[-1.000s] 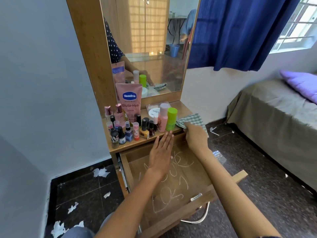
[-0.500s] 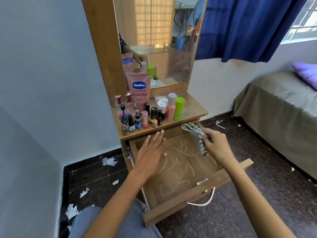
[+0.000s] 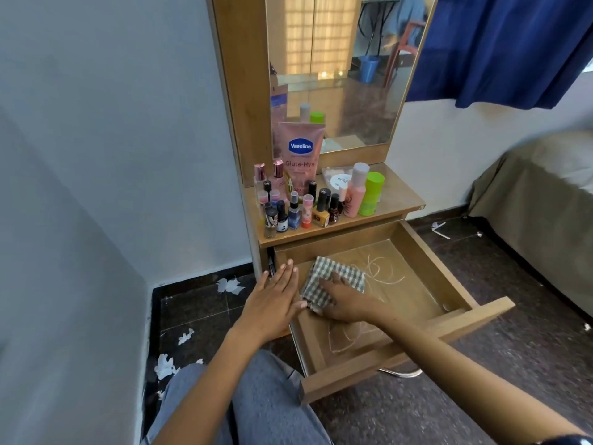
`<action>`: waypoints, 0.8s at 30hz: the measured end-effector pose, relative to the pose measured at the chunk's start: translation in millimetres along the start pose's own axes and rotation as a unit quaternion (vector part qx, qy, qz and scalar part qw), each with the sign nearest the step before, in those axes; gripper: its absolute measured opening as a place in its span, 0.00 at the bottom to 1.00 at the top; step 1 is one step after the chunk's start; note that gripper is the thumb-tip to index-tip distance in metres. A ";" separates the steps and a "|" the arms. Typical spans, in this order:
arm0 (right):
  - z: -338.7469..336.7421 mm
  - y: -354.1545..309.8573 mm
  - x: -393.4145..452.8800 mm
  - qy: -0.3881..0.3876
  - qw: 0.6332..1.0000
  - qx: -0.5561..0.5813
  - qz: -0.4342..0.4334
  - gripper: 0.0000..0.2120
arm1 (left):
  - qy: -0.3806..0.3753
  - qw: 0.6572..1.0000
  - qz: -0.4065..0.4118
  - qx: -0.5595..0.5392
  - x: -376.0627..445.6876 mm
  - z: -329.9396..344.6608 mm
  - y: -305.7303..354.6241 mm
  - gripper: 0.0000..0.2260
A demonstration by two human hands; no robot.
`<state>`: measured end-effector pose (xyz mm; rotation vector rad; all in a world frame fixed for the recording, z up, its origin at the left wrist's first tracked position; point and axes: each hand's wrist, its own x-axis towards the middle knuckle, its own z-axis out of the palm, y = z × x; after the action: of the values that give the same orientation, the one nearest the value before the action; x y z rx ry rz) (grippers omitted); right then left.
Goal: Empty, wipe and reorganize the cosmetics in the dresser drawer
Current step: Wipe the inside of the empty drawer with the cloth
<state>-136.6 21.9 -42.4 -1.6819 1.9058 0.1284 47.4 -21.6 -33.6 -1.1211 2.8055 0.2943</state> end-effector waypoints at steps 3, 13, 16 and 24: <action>16.4 -11.9 22.6 0.018 0.997 0.071 0.039 0.32 | -0.008 1.000 0.006 -0.009 -1.3 -1.5 -1.4 0.30; 1.2 46.5 27.2 0.035 0.998 -0.048 -0.037 0.30 | -0.015 1.000 0.014 -0.020 -0.6 4.2 -4.6 0.30; -4.4 63.2 32.5 0.051 0.998 -0.021 0.029 0.32 | -0.016 0.999 0.012 -0.028 -0.4 6.2 -4.6 0.30; 24.1 7.0 32.5 -0.010 0.992 -0.079 -0.101 0.30 | -0.011 1.000 0.013 -0.026 -1.6 5.0 -3.5 0.29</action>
<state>-135.4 5.4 -80.0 -1.9609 1.7376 0.2194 51.1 -22.0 -38.6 -1.0854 2.8113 0.3814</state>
